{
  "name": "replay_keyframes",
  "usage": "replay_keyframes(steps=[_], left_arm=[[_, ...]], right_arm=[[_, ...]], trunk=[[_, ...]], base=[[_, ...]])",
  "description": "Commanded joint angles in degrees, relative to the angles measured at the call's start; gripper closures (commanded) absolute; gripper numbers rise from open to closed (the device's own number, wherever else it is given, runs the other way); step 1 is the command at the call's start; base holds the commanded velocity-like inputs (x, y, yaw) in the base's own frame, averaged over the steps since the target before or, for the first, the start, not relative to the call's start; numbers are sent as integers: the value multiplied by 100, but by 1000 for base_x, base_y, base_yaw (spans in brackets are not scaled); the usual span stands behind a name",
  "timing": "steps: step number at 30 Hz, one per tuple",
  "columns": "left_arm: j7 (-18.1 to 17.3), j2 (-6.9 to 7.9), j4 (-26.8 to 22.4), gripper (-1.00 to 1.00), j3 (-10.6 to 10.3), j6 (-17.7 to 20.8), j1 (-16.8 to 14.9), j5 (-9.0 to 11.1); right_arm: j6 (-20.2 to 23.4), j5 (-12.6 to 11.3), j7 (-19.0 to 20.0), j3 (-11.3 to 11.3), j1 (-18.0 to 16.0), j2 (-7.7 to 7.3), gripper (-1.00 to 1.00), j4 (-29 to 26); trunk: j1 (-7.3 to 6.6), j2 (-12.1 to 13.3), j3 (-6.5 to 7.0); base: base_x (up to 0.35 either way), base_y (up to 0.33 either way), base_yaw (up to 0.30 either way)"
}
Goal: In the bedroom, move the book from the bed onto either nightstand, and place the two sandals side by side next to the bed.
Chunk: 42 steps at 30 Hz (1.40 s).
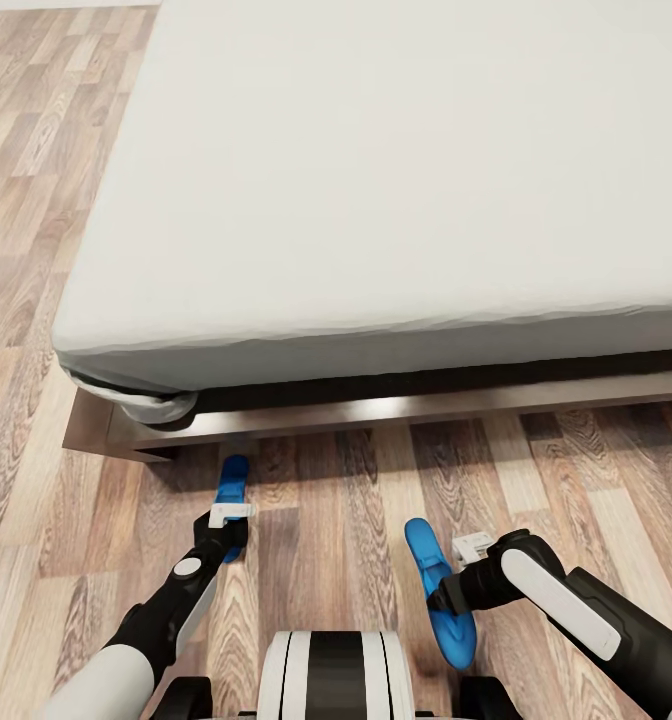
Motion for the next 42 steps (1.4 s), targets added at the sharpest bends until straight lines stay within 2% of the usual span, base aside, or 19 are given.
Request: replay_keyframes(steps=[1, 6, 7, 25, 30, 35, 42], left_arm=[[40, 6, 3, 100, -38, -20, -3, 34], [40, 6, 2, 100, -38, -20, -3, 33], [40, 6, 3, -100, -38, -20, -3, 33], [40, 6, 7, -100, -38, -19, -3, 33], [40, 6, 11, -100, -38, -20, -3, 33], [40, 8, 30, -100, -38, -20, -3, 33], [40, 14, 58, -100, -38, -20, -3, 33]], right_arm=[[0, -63, -69, 14, -6, -5, 100, -6], [0, -63, -69, 13, -6, -6, 100, -6], [0, -63, -69, 13, -6, -6, 100, -6], [0, -63, -69, 14, -6, -12, 100, -6], [0, -63, -69, 14, -6, -14, 100, -6], [0, -63, -69, 14, -6, -14, 100, -6], [0, -63, -69, 14, -6, -14, 100, -6]], trunk=[[-1, -1, -3], [-1, -1, -3], [-1, -1, -3], [-1, -1, -3], [-14, 5, 108], [-14, 5, 108], [-29, 13, 241]], base=[[0, 0, 0], [0, 0, 0], [0, 0, 0], [0, 0, 0], [0, 0, 0], [0, 0, 0], [0, 0, 0]])
